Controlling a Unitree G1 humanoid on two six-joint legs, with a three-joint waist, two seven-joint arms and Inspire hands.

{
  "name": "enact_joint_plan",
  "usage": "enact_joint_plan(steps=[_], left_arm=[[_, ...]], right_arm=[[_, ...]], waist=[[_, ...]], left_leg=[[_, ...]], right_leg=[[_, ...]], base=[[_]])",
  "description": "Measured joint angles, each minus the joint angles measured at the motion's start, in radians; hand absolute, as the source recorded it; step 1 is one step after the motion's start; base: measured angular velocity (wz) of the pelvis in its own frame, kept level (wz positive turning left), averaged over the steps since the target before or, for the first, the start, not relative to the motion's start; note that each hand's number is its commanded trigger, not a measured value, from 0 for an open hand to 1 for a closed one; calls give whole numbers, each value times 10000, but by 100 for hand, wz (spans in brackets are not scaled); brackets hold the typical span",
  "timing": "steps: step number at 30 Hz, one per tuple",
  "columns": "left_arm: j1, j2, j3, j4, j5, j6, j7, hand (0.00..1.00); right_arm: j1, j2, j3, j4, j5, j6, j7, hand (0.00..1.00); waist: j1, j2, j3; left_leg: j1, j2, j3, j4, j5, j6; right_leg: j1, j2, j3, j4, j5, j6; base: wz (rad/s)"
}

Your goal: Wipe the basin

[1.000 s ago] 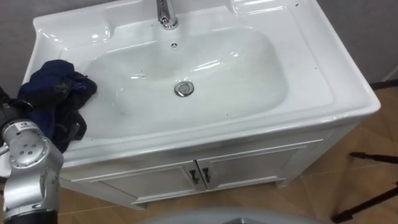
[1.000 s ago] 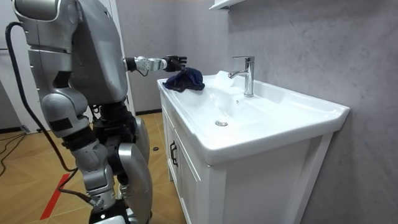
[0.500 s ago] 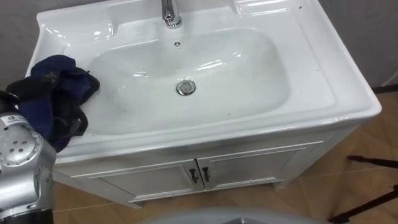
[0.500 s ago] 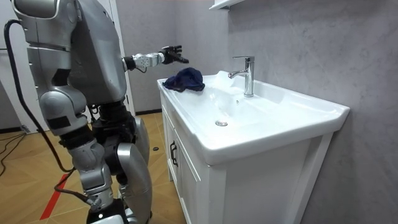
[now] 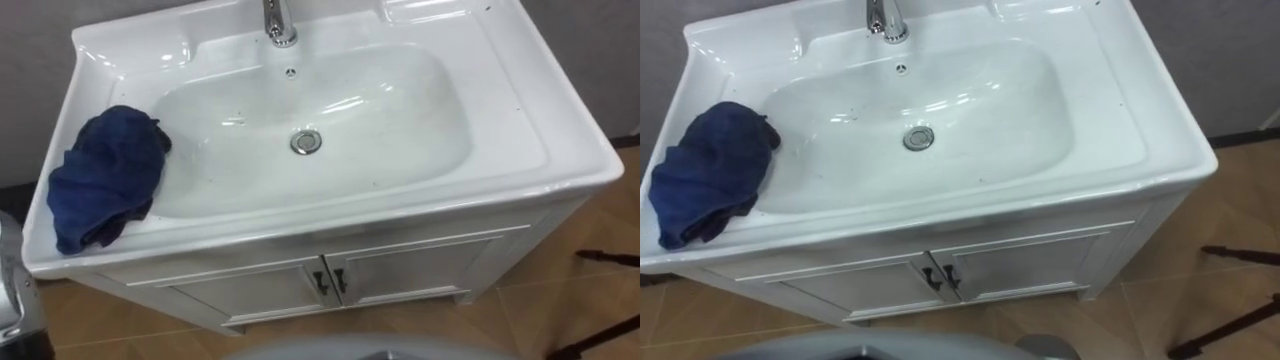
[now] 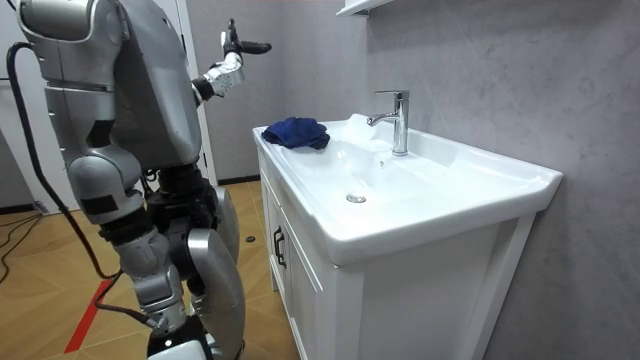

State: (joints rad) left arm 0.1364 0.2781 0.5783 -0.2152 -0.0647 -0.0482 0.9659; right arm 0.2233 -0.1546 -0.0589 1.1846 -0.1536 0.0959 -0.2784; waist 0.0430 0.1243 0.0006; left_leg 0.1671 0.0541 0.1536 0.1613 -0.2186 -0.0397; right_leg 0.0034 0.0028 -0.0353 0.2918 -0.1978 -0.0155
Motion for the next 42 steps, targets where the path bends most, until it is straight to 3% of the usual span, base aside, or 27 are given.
enact_joint_plan(steps=[7, 9, 12, 18, 22, 27, 30, 36, 38, 42], left_arm=[[385, 1, 716, 225, 385, -134, 477, 0], [550, 1, 792, 604, 380, -177, 552, 0], [723, 1, 872, 1259, 243, -177, 576, 0], [1405, 23, 1113, 2485, 73, -240, 944, 0], [1501, 22, 1281, 2915, -671, -244, 1215, 0], [1944, -35, 1301, 3599, -1740, -230, 1238, 0], [2280, -447, 1519, 3948, -2324, -234, 1334, 0], [2540, -1204, 1508, 5888, -3849, -226, 1403, 0], [2743, -1304, 1351, 6147, -4244, -228, 1396, 0], [3066, -1459, 357, 7658, -4362, -237, 1161, 0]], right_arm=[[170, -41, 93, 194, -52, -89, 329, 0], [187, -85, 94, 193, -64, -89, 329, 0], [143, -158, 81, 208, -101, -84, 332, 0], [107, -396, 287, 205, -124, -45, 328, 0], [32, -468, 394, 148, -90, 77, 305, 0], [-79, -587, 390, -104, -141, 177, 309, 0], [-184, -686, 393, -528, -133, 168, 308, 0], [-309, -710, 593, -644, -36, 150, 318, 0], [-263, -704, 575, -641, -144, 151, 330, 0], [-163, -766, 576, -593, -165, 159, 426, 0]], waist=[[476, -222, -64], [477, -181, -37], [512, -182, -89], [1138, -187, -136], [1608, -303, -152], [1861, -290, -178], [2003, -299, -184], [2126, -380, -224], [2056, -471, -221], [2006, -510, -209]], left_leg=[[30, -23, 37, 23, 2, 3], [52, -33, -54, 29, 1, 3], [-24, -87, -346, 29, -42, 79], [-42, -152, -509, -13, -92, 156], [-185, -225, -788, 38, -62, 185], [-202, -324, -1237, 16, -50, 223], [-208, -355, -1322, 1, -43, 235], [-208, -364, -1485, 5, -37, 245], [-172, -377, -1601, 18, -37, 245], [-170, -382, -1624, 22, -41, 247]], right_leg=[[39, -27, 21, -18, -9, 15], [164, -46, -53, -73, -10, 27], [153, -123, -272, -4, -64, 61], [152, -241, -515, 64, -93, 77], [166, -352, -808, -3, -115, 105], [398, -464, -1138, -180, -165, 188], [381, -531, -1300, -165, -194, 209], [560, -540, -1484, -347, -204, 219], [660, -568, -1604, -357, -232, 238], [672, -574, -1607, -351, -250, 239]], base=[[-2], [15], [22], [5], [23], [23], [12], [11], [19], [0]])
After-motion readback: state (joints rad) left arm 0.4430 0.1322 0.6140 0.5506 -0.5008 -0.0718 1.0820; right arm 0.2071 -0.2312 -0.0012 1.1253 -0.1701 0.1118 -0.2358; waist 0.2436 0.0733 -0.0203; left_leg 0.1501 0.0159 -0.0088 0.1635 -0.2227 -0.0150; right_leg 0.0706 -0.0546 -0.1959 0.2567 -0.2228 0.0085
